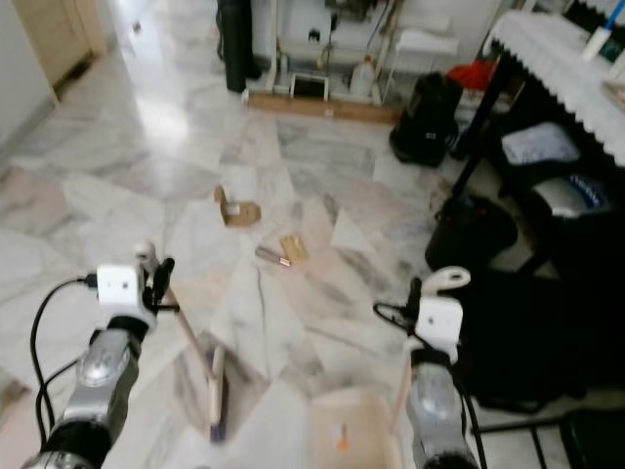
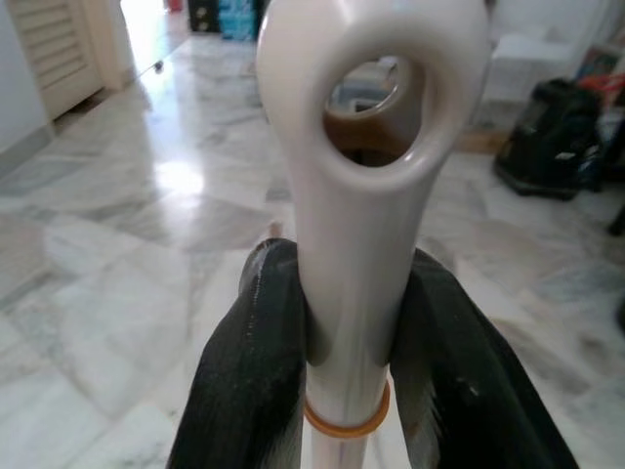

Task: Sweep floor

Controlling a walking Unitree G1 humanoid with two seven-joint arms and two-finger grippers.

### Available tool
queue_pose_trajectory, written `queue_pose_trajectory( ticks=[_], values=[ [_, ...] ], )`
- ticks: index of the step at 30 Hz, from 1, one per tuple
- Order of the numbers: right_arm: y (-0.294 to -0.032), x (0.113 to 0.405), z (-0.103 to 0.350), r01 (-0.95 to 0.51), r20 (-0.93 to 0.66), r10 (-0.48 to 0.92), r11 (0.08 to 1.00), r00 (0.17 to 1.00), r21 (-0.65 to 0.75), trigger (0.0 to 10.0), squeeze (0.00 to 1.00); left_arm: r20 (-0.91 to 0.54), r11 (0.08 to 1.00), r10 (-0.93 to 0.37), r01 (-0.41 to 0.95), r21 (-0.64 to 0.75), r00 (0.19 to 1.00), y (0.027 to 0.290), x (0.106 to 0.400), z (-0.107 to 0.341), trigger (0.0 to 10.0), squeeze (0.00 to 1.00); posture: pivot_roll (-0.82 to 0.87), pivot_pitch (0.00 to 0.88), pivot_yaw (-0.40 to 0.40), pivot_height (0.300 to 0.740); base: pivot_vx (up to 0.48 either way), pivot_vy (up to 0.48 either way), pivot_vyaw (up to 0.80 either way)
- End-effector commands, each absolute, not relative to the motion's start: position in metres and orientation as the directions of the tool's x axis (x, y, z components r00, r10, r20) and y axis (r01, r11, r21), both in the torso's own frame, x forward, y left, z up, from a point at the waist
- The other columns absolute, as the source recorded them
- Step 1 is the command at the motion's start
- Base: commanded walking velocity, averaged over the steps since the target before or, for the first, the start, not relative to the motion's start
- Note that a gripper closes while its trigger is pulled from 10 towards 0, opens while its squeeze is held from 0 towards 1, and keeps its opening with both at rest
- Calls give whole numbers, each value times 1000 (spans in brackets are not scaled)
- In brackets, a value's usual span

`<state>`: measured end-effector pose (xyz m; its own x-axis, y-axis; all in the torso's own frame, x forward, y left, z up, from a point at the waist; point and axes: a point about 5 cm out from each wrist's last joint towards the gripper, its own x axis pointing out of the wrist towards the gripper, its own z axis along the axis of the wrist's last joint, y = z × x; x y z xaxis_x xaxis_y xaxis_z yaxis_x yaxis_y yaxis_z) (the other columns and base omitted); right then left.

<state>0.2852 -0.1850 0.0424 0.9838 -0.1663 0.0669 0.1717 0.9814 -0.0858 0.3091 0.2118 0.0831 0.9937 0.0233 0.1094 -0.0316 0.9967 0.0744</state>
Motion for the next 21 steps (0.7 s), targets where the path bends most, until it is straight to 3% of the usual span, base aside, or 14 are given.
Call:
queue_pose_trajectory(
  ticks=[1,21],
  values=[
    [-191,286,46,203,86,-197,977,977,-66,10000,0,106,997,5,-13,73,994,204,311,83,10000,0,134,128,-106,740,315,0,0],
    [-191,286,46,201,83,-195,978,977,-62,10000,0,107,997,5,-13,75,994,204,311,83,10000,0,136,129,-107,740,316,0,0]
  ],
)
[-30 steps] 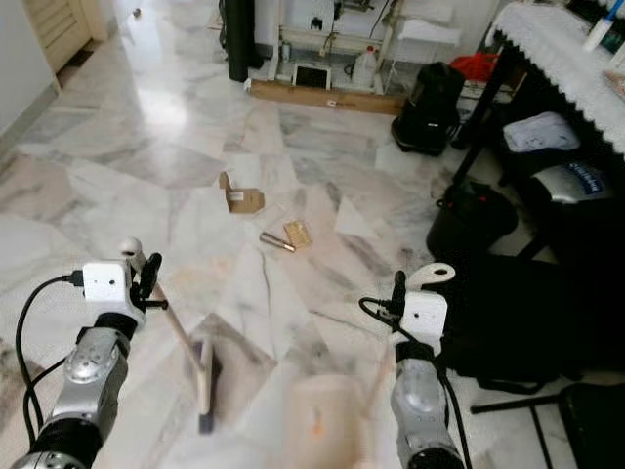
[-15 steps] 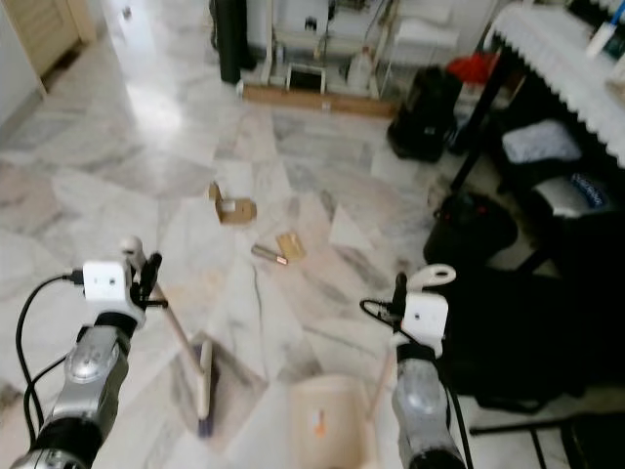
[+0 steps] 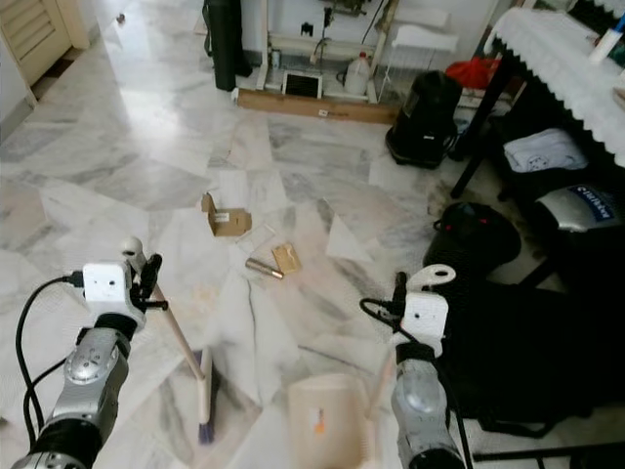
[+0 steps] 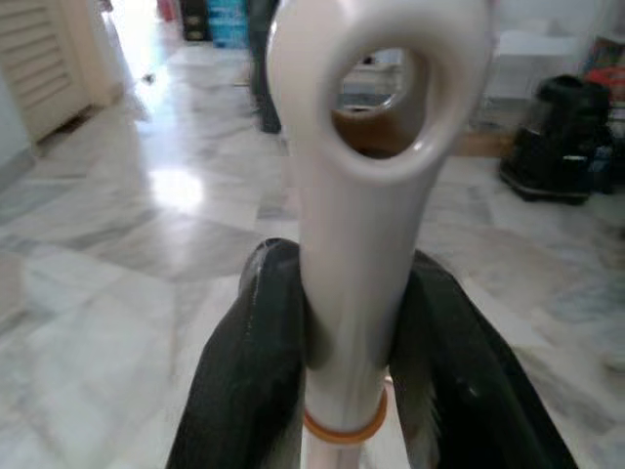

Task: Sweep floor

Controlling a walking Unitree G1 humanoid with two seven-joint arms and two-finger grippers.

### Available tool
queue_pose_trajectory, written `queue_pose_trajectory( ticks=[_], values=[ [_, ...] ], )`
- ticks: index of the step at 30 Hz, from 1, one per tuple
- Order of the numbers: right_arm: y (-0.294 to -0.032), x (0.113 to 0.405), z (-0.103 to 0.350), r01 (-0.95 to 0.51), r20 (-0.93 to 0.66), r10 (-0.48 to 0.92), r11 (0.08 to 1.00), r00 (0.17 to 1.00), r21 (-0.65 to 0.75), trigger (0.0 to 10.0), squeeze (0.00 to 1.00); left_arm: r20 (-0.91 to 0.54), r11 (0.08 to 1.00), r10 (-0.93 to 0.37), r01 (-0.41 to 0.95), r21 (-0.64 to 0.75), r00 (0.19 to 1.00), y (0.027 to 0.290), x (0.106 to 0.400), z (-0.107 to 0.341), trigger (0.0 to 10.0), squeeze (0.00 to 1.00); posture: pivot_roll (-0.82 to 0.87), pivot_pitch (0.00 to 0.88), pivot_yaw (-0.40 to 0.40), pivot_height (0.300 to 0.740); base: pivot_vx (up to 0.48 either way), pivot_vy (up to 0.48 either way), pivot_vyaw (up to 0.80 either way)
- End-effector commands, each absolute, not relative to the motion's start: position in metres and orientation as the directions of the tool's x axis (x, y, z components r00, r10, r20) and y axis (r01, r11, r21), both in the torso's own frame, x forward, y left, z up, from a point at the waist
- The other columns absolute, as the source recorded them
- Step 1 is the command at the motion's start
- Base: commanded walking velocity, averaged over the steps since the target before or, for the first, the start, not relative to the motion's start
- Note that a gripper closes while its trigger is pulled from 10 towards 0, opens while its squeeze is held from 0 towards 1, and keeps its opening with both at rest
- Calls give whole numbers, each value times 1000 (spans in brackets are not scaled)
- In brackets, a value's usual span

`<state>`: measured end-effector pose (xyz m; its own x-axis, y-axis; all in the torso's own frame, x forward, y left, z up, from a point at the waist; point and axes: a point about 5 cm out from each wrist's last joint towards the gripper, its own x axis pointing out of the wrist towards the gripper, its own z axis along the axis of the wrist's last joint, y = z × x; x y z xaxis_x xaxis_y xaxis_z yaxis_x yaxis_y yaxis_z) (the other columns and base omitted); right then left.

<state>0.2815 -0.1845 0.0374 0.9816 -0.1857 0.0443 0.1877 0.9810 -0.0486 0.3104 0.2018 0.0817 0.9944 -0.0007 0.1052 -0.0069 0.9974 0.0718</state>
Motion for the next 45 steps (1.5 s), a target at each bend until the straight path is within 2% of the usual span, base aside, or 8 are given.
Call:
queue_pose_trajectory(
  ticks=[1,17,27,45],
  values=[
    [-191,286,46,201,83,-196,978,977,-62,10000,0,107,997,5,-13,75,994,204,311,83,10000,0,136,130,-107,740,315,0,0],
    [-192,286,46,204,83,-199,977,977,-64,10000,0,113,997,11,-20,77,994,206,311,84,10000,0,137,131,-108,740,314,0,0],
    [-191,285,46,205,87,-199,977,976,-59,10000,0,192,993,42,-62,102,980,211,316,102,10000,0,136,134,-106,740,315,0,0],
    [-190,285,46,203,86,-198,978,976,-56,10000,0,194,993,41,-62,105,980,210,316,103,10000,0,137,133,-105,740,314,0,0]
  ],
)
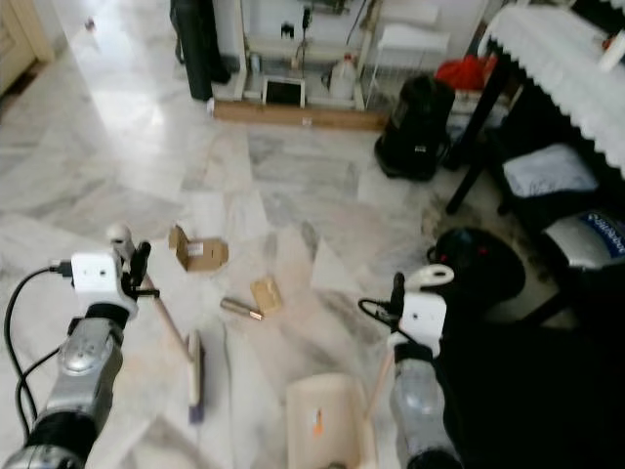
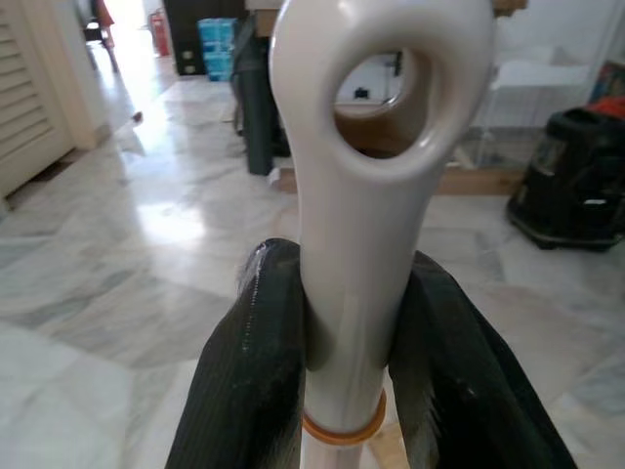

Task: Sweep floor

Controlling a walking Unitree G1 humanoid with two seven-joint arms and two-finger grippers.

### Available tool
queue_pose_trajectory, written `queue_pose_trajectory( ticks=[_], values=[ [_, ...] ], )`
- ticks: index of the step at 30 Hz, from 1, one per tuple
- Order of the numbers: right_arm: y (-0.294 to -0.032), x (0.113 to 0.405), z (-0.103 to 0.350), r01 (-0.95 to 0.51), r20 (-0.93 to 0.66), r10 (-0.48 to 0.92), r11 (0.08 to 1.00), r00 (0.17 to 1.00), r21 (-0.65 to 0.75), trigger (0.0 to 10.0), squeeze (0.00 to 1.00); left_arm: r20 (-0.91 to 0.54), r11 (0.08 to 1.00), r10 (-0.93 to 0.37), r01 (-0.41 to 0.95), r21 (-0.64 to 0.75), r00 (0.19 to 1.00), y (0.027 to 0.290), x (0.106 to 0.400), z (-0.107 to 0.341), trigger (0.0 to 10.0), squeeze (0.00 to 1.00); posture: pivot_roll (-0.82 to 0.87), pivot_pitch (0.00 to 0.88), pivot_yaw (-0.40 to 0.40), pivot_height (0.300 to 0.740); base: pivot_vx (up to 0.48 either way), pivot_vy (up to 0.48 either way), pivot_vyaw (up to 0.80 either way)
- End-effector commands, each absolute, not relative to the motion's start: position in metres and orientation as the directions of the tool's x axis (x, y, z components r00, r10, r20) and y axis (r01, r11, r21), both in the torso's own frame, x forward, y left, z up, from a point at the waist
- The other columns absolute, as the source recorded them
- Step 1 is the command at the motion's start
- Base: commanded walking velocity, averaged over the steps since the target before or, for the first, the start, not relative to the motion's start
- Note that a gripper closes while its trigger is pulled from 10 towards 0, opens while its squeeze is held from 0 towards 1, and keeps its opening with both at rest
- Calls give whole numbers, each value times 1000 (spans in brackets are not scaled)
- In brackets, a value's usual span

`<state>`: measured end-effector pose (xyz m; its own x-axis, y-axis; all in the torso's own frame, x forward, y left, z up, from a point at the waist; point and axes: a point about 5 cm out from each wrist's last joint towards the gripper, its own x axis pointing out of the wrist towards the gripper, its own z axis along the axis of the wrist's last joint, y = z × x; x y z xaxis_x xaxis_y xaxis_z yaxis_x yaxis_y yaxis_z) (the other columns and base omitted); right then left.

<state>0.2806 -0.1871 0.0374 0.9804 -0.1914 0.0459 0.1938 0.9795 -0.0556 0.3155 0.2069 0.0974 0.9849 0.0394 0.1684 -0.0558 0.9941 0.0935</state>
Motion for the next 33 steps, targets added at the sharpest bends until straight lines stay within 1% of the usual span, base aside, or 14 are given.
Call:
queue_pose_trajectory(
  ticks=[1,18,31,33],
  values=[
    [-190,285,46,203,86,-198,978,976,-56,10000,0,194,993,40,-61,104,980,209,316,103,10000,0,137,133,-105,740,311,0,0],
    [-191,285,46,203,86,-198,978,976,-55,10000,0,201,992,40,-63,105,979,209,316,105,10000,0,137,133,-107,740,312,0,0],
    [-191,285,46,205,87,-200,977,976,-54,10000,0,197,993,46,-66,96,979,209,316,104,10000,0,135,134,-106,740,0,0,0],
    [-191,285,47,206,88,-201,977,976,-52,10000,0,197,993,47,-66,93,979,209,316,104,10000,0,137,133,-107,740,0,285,0]
  ],
)
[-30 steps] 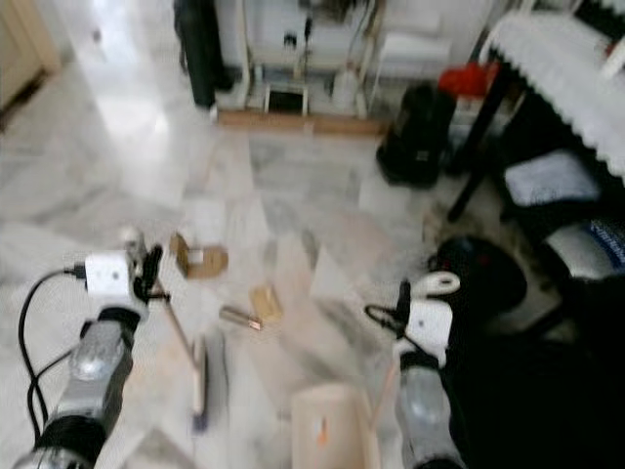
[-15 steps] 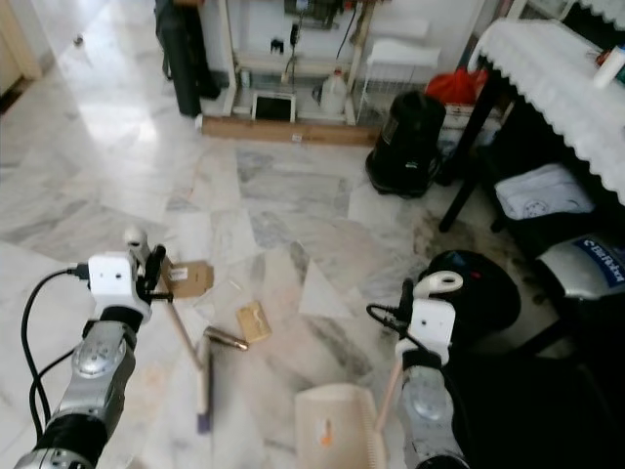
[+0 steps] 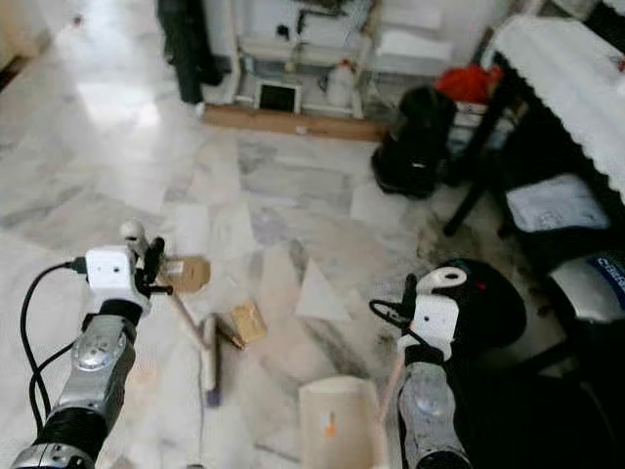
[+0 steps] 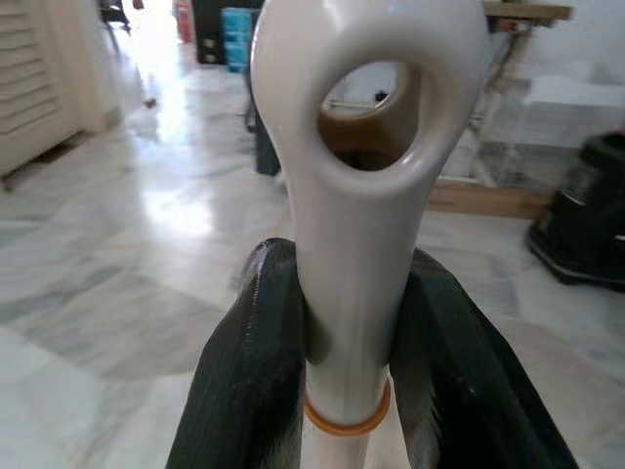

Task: Sweep floor

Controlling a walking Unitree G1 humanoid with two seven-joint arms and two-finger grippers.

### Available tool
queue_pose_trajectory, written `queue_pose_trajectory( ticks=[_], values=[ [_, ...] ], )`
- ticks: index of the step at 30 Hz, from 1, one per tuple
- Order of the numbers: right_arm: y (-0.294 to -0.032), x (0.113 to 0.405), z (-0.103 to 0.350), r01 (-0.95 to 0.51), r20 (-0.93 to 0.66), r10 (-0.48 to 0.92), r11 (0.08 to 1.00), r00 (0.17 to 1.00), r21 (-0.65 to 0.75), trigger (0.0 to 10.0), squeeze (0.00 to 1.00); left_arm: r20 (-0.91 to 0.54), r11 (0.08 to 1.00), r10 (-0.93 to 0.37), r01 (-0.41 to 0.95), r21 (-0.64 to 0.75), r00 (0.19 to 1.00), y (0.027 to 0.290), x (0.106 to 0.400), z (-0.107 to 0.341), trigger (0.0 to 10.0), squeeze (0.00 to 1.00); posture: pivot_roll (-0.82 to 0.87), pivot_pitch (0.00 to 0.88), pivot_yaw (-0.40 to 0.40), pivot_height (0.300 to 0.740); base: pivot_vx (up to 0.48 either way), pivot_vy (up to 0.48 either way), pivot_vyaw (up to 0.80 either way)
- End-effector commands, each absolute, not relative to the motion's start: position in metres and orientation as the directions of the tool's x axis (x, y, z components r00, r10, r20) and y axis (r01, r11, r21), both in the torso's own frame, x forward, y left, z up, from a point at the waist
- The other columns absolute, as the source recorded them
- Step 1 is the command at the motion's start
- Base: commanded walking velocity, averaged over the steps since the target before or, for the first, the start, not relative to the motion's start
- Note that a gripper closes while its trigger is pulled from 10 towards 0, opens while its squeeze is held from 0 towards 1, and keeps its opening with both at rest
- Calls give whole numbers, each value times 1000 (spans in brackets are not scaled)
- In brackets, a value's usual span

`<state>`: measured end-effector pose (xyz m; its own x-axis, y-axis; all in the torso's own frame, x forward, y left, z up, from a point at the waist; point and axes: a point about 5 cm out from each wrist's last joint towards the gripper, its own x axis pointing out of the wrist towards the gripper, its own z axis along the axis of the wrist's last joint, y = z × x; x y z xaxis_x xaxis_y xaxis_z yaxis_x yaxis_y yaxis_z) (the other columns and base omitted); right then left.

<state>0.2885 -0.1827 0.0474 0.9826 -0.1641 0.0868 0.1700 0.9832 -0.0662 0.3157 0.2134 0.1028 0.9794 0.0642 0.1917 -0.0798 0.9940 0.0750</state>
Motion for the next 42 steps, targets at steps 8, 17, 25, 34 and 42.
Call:
queue_pose_trajectory(
  ticks=[8,17,25,34,42],
  values=[
    [-191,285,47,206,89,-201,977,975,-50,10000,0,200,994,46,-65,90,979,209,316,105,10000,0,136,134,-107,740,0,299,0],
    [-191,285,47,205,87,-201,978,976,-48,10000,0,199,994,43,-62,89,979,209,316,105,10000,0,137,134,-106,740,0,301,0],
    [-191,285,46,207,87,-202,977,976,-46,10000,0,199,994,42,-61,89,979,209,316,105,10000,0,136,135,-105,740,0,307,0],
    [-191,285,47,208,88,-203,977,975,-46,10000,0,202,994,40,-59,90,979,208,316,105,10000,0,137,135,-106,740,0,236,0],
    [-191,285,47,209,89,-205,977,975,-45,10000,0,213,995,7,-28,96,977,202,318,108,10000,0,137,136,-106,740,0,0,0]
  ],
)
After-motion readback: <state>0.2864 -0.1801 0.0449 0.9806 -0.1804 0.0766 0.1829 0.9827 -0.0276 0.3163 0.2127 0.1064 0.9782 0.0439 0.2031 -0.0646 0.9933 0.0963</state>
